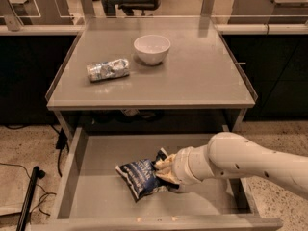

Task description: Pick blue chip bag from top drawer and place on counter

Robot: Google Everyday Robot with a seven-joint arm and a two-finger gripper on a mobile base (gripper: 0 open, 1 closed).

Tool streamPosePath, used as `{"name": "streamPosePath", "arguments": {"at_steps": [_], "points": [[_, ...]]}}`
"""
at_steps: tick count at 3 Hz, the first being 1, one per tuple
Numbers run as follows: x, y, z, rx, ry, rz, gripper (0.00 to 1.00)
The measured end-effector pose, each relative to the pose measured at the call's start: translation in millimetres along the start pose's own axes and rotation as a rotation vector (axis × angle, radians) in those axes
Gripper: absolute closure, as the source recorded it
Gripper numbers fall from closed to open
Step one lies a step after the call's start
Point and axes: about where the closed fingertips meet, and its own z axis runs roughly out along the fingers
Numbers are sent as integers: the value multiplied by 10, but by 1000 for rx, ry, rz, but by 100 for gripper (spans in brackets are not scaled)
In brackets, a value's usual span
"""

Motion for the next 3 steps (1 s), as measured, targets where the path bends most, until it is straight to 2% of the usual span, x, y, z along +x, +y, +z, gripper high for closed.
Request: {"name": "streamPosePath", "arguments": {"at_steps": [1, 2, 3], "points": [[-73, -107, -170, -46, 20, 3, 100], [-244, -130, -471, -70, 24, -26, 100], [-617, -149, -1102, -7, 1, -110, 100]]}}
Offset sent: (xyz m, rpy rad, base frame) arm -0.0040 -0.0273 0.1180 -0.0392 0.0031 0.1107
